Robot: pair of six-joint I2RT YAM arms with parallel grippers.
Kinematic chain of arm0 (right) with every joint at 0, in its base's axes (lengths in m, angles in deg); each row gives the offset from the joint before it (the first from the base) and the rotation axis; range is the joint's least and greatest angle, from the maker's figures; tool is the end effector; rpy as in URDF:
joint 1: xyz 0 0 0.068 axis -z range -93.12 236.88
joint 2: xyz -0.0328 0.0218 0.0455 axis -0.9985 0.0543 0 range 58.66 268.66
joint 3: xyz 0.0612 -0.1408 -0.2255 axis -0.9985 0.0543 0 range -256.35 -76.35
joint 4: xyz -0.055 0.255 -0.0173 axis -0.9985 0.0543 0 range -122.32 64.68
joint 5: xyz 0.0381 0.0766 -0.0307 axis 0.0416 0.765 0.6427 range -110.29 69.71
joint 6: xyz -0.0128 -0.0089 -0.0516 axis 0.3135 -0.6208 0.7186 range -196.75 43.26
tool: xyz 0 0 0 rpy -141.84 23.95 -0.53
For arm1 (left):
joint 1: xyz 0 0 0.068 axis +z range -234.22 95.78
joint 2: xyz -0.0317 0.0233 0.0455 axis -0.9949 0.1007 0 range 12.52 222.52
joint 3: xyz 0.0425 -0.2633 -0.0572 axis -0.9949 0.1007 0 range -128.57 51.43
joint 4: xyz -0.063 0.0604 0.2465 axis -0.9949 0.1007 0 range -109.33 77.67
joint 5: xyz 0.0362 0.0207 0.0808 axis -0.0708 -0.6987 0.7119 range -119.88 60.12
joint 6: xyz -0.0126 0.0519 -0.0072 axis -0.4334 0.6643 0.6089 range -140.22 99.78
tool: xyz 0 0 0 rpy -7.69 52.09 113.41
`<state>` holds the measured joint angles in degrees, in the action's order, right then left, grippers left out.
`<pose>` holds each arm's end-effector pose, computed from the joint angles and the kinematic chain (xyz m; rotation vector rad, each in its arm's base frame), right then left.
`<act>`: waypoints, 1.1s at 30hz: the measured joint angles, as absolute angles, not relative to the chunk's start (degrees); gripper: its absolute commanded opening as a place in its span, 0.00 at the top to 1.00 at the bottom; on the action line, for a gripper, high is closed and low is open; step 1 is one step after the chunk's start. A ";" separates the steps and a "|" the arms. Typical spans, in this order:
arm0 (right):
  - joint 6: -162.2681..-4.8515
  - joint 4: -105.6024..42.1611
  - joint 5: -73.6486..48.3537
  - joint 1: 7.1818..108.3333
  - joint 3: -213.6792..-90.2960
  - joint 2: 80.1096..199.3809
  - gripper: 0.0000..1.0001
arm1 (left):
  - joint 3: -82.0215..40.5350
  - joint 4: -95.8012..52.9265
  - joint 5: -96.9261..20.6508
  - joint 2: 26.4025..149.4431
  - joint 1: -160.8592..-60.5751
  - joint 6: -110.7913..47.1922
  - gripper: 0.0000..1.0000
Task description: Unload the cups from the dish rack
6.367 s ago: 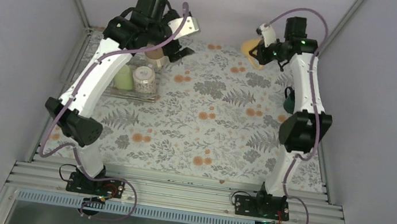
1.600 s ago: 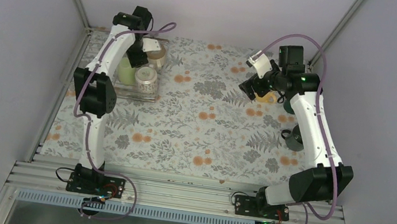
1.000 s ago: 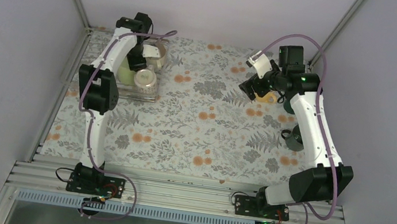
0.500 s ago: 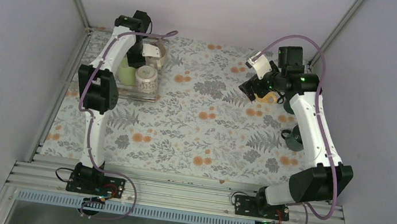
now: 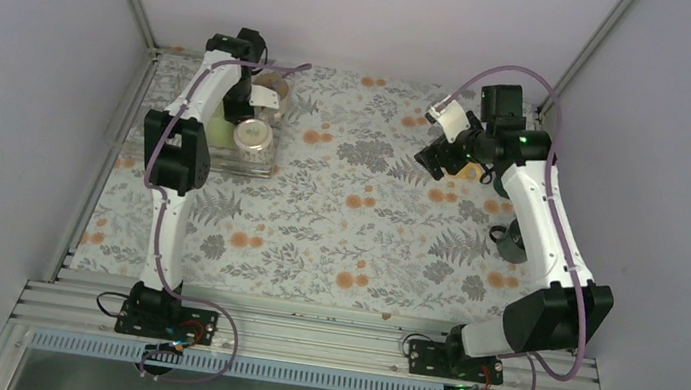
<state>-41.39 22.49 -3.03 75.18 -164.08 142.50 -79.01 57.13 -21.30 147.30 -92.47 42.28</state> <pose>0.2916 0.0712 0.3686 -1.0813 2.1581 0.1827 0.4681 -0.0625 0.2343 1.7513 2.4984 0.3155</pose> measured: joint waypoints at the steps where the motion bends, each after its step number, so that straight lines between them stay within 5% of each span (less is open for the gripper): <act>1: -41.37 22.49 -3.03 75.18 -163.97 142.50 0.02 | -79.01 57.11 -21.25 147.30 -92.47 42.39 0.65; 17: -41.24 21.09 -2.97 75.18 -163.49 142.50 0.02 | -79.79 57.29 -19.31 147.32 -92.32 43.13 0.97; 33: -42.77 20.06 10.19 75.18 -171.86 143.52 0.00 | -94.55 57.64 -23.68 137.27 -92.51 37.89 0.98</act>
